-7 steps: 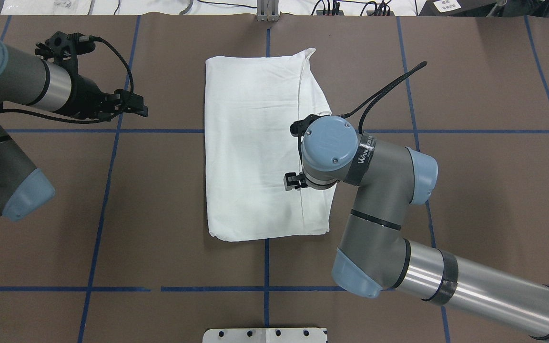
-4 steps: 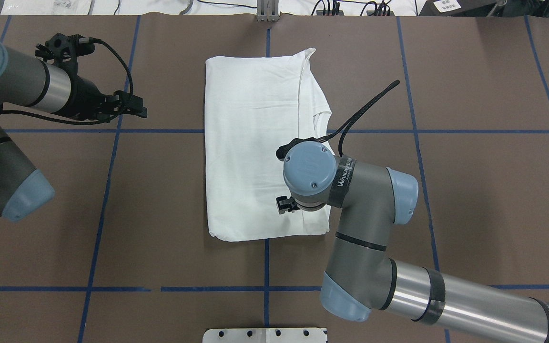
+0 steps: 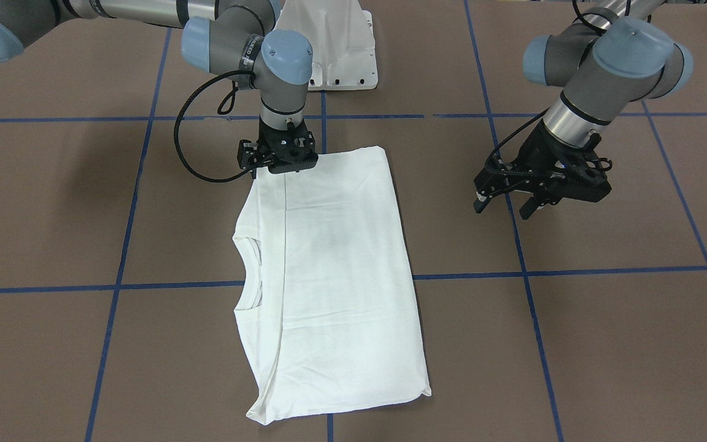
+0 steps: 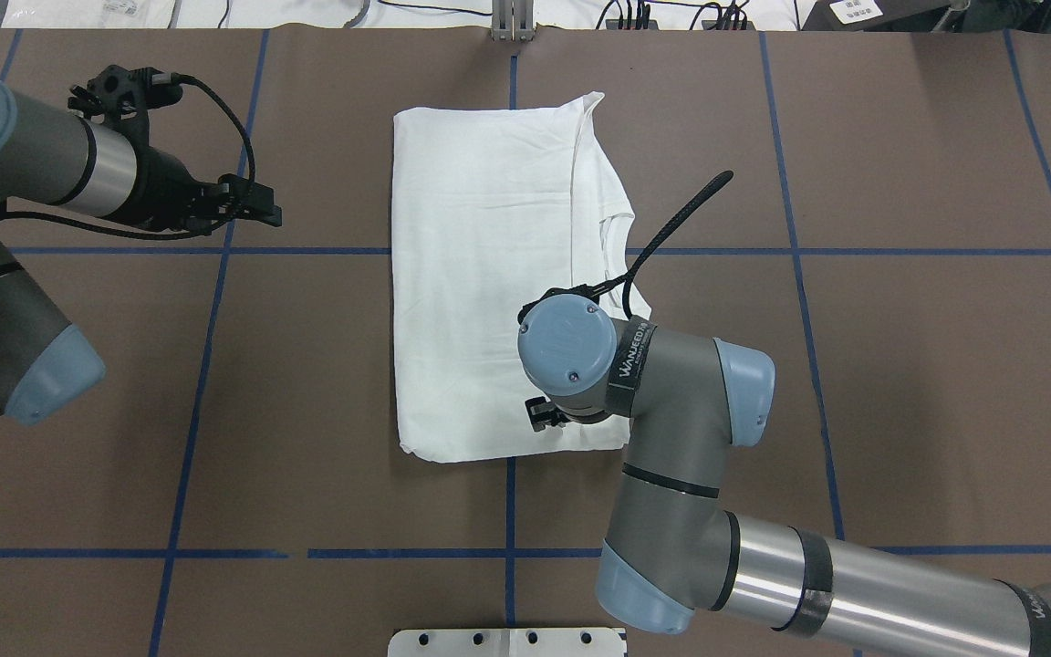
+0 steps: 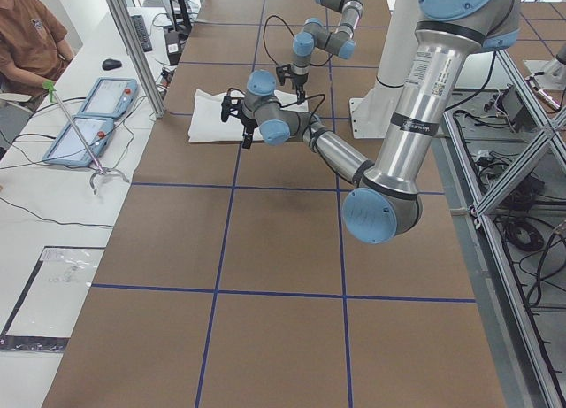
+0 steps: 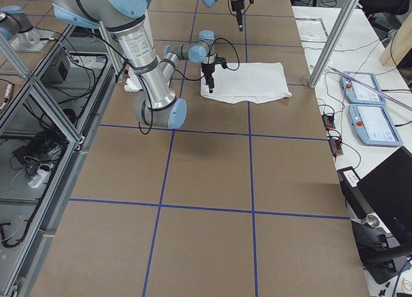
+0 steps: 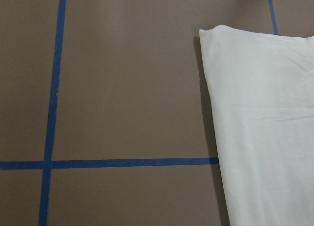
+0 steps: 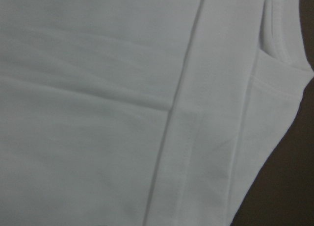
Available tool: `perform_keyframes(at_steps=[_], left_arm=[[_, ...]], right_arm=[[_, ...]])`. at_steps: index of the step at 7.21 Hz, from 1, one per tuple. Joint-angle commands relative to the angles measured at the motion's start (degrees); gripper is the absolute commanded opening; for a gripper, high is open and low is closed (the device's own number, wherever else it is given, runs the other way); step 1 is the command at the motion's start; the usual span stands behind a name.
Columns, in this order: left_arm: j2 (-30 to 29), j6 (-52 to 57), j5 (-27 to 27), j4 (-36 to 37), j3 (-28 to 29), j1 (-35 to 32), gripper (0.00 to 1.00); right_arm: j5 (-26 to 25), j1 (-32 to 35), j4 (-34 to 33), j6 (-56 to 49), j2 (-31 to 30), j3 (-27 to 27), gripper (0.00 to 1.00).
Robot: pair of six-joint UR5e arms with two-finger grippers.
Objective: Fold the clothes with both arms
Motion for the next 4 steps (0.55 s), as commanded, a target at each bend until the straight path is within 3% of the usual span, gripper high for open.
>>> perform_keyframes(at_steps=[1, 4], left_arm=[[0.00, -0.11, 0.00, -0.04, 0.04, 0.03, 1.00], [0.00, -0.20, 0.00, -0.04, -0.05, 0.12, 1.00]], right_arm=[[0.05, -0.05, -2.48, -1.94, -0.23, 0.47, 1.00], [0.05, 0.03, -2.83, -2.81, -0.68, 0.03, 1.00]])
